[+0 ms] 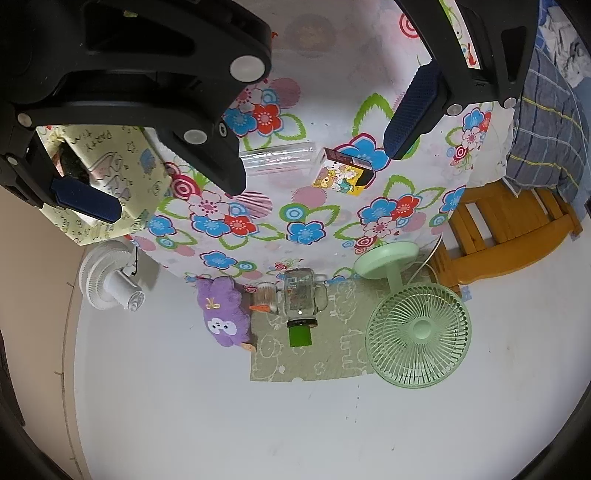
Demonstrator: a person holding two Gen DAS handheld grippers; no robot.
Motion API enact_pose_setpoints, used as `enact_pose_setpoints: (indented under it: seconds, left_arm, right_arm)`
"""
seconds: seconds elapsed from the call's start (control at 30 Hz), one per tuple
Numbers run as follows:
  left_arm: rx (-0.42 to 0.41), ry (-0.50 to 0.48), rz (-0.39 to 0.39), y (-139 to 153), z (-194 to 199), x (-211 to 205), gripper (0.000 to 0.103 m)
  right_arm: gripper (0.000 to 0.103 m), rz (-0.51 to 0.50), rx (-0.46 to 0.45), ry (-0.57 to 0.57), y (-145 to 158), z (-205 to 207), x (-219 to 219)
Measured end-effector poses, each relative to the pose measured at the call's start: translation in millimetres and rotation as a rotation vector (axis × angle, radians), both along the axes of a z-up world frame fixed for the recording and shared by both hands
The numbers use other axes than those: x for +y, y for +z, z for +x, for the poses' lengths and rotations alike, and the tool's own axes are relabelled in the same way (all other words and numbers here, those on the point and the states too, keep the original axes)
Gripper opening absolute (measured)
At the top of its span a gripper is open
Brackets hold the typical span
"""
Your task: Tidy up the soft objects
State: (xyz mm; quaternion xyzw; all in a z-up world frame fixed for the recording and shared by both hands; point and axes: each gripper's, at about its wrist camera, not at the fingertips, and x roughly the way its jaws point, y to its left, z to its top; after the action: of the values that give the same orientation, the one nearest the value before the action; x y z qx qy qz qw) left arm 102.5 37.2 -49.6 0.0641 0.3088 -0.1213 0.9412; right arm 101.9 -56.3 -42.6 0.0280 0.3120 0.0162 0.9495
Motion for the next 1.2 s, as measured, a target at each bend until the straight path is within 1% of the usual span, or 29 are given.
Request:
enact_pose_setpoints:
  seconds: [0.33,0.53,0.7,0.93,0.97,1.13,1.2]
  left_arm:
    - [0.025,-0.008,0.021,-14,24,6,0.101]
    - [0.044,-0.017,0.020,-22,39,9,0.101]
    - [0.056,-0.047,0.035,-31,54,9,0.101]
    - [0.063,-0.099,0.066,-42,71,8,0.101]
    - [0.071,-0.106,0.064,-44,73,9,0.101]
    - [0.124,-0.130,0.041,-54,88,12,0.101]
    - [0.131,-0.133,0.043,-56,92,12,0.101]
  right_arm:
    - [0.100,0.016,0.047,-0.001,-18,26,6]
    - [0.100,0.015,0.067,-0.007,-28,40,10]
    - [0.100,0.015,0.094,-0.021,-37,55,11]
    - [0.101,0.042,0.165,-0.034,-54,76,12]
    - [0.103,0.043,0.169,-0.037,-57,79,12]
    - [0.103,0.017,0.166,-0.041,-64,88,15]
    - [0.103,0.015,0.173,-0.047,-68,94,16]
